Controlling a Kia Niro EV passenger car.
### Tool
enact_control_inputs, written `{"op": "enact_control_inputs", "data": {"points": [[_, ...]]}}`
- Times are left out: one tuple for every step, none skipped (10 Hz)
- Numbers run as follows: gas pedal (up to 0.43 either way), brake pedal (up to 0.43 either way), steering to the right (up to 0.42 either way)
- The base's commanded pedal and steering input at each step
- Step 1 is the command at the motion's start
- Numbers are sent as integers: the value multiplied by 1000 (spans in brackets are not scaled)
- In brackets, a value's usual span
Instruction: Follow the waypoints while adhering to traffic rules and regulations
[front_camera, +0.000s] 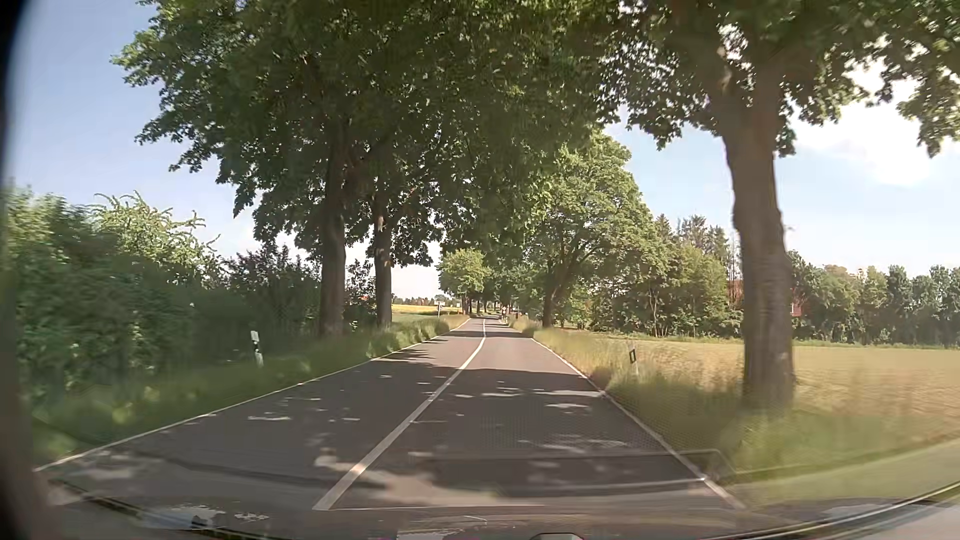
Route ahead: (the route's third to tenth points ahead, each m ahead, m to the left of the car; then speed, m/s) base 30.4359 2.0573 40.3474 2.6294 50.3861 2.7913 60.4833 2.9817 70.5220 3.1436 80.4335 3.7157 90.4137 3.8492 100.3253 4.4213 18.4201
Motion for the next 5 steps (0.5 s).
{"op": "enact_control_inputs", "data": {"points": [[98, 0, -4], [98, 0, -3], [98, 0, -2], [98, 0, -3], [98, 0, -3]]}}
